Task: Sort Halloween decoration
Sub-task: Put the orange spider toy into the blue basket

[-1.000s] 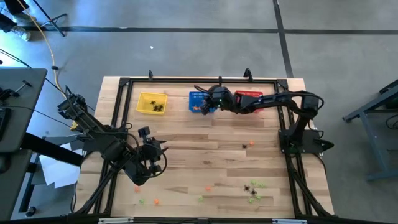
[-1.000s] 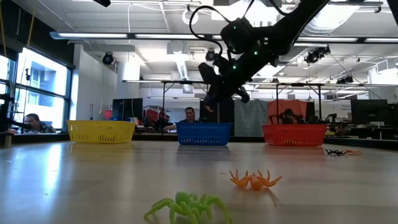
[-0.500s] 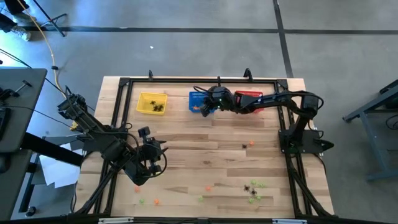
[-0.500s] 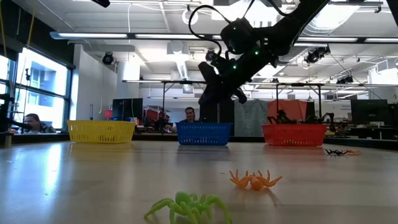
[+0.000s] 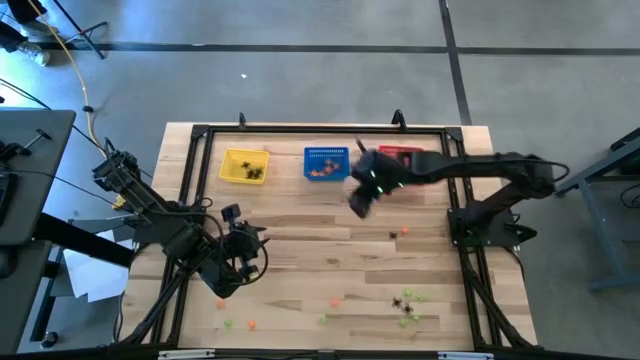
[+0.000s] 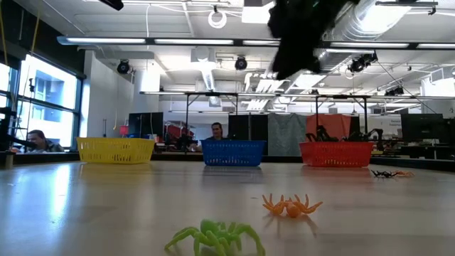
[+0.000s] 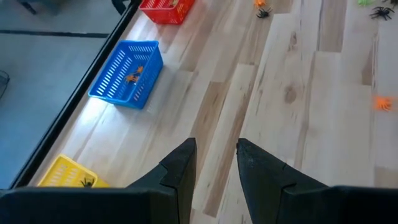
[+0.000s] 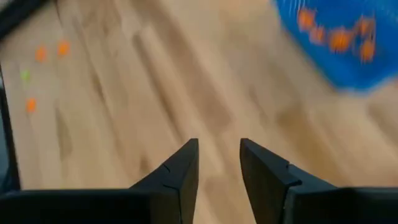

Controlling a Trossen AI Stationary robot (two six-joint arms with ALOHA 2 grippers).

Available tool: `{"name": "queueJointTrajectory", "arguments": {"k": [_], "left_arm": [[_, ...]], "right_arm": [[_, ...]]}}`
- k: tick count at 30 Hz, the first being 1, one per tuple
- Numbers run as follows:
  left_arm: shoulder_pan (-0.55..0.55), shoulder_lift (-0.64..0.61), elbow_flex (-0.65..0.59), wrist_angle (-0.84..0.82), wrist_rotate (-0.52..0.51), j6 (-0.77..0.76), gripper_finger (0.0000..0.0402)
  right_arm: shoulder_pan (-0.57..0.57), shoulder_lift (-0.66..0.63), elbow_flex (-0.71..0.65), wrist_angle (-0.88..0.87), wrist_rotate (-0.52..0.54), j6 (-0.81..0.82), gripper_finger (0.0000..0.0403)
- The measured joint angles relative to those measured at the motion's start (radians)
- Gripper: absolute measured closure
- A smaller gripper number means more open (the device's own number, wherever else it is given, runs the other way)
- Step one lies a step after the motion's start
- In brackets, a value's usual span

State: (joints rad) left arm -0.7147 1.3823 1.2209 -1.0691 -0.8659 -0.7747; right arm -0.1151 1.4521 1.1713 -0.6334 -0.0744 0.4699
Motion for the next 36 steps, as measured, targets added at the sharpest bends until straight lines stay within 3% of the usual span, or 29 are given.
{"name": "queueJointTrajectory", "arguments": {"k": [9,14,17,21,30,36], "left_arm": [[0.000,0.000,0.000,-0.003,-0.033,0.008,0.0300],[0.000,0.000,-0.004,0.000,-0.087,0.010,0.0300],[0.002,0.000,-0.018,-0.002,-0.121,0.007,0.0300],[0.009,0.000,-0.041,0.007,-0.118,-0.026,0.0300],[0.010,0.000,-0.075,0.020,-0.087,-0.087,0.0300],[0.010,0.000,-0.076,0.022,-0.080,-0.088,0.0300]], "right_arm": [[0.410,-0.076,-0.057,-0.340,0.263,0.476,0.0309],[0.514,-0.056,-0.126,-0.370,0.408,0.625,0.0309],[0.522,-0.051,-0.202,-0.368,0.442,0.677,0.0309],[0.498,-0.051,-0.306,-0.364,0.396,0.718,0.0309],[0.424,-0.051,-0.472,-0.205,0.325,0.680,0.0309],[0.384,-0.051,-0.507,-0.137,0.311,0.643,0.0309]]}}
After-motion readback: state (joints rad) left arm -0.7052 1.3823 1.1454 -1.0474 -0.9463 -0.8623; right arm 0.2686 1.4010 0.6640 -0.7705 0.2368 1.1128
